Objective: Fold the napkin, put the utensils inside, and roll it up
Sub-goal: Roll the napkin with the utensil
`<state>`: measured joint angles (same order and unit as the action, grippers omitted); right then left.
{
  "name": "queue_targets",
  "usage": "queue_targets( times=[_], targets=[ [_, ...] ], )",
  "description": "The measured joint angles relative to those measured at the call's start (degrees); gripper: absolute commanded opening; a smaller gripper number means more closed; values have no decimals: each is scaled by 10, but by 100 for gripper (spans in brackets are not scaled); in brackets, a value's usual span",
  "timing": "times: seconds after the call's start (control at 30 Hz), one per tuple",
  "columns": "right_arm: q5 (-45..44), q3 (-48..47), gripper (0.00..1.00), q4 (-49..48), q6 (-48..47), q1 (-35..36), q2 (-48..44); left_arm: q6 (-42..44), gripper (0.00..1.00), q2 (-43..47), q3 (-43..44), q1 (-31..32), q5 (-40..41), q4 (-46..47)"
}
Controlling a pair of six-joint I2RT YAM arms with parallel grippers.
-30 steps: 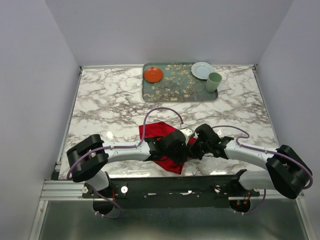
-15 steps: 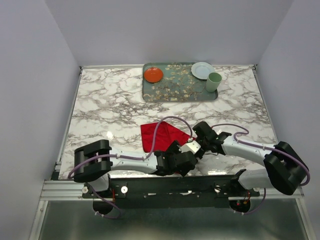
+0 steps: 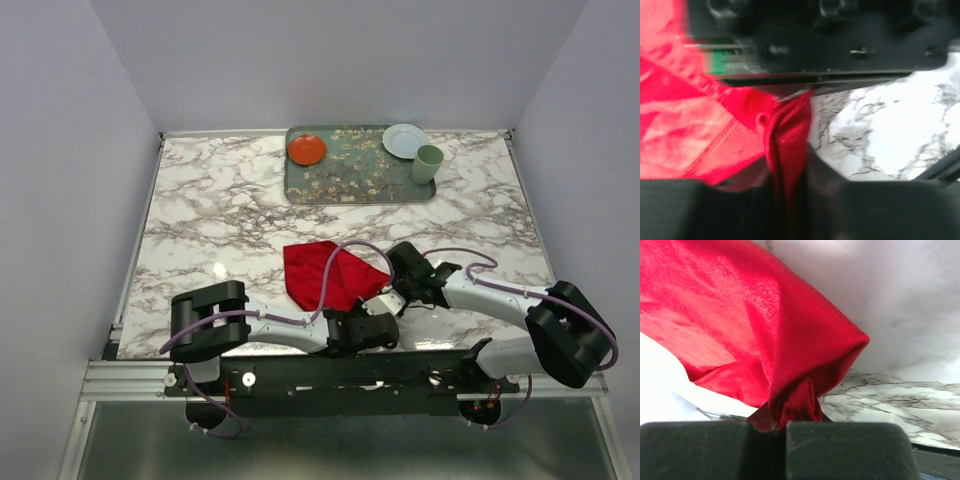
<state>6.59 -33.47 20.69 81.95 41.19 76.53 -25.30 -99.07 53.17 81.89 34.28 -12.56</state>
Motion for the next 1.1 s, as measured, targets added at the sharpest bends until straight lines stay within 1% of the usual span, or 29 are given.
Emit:
queue_targets(
  times=[0.03, 0.13, 0.2, 0.27, 0.33, 0.37, 0.43, 0.53, 0.57, 0.63, 0.67, 0.73, 0.77, 0.93, 1.03, 1.1],
  targets=[
    [0, 0, 5, -2, 3, 0, 0, -1, 17, 0, 0, -3, -5, 3],
    [-2, -1, 12, 0, 3, 0, 0, -7, 15, 4, -9, -14, -32, 20],
    [-5, -2, 18, -2, 3, 0, 0, -11, 12, 17, -24, -32, -66, 39],
    [-9, -8, 23, -1, -6, 0, 2, -16, 10, 33, -43, -57, -114, 64],
    [-15, -15, 24, -2, -23, -1, 5, -22, 8, 47, -61, -85, -160, 89],
    [-17, -19, 27, -2, -35, 0, 7, -24, 8, 54, -70, -98, -183, 101],
    [-18, -23, 32, -3, -53, 0, 10, -29, 2, 68, -91, -128, -241, 130],
    [-18, -35, 44, -2, -94, 0, 22, -36, 1, 78, -111, -167, -318, 159],
    [-18, -39, 56, -2, -116, -2, 26, -37, 1, 78, -113, -179, -344, 164],
    [-17, -43, 67, -3, -160, -9, 30, -39, 0, 78, -115, -198, -391, 169],
    [-18, -44, 75, -3, -188, -13, 27, -42, 0, 78, -116, -207, -413, 170],
    [-21, -44, 80, -3, -238, -20, 12, -46, 0, 76, -117, -224, -452, 173],
    [-23, -44, 87, -3, -264, -23, 2, -51, 0, 73, -117, -232, -479, 177],
    [-9, -51, 92, -10, -372, -60, -69, -75, 0, 50, -118, -260, -561, 205],
    [27, -51, 93, -29, -434, -88, -96, -86, 0, 39, -119, -273, -590, 217],
    [47, -47, 93, -40, -463, -94, -106, -96, 0, 34, -122, -281, -611, 229]
  ],
)
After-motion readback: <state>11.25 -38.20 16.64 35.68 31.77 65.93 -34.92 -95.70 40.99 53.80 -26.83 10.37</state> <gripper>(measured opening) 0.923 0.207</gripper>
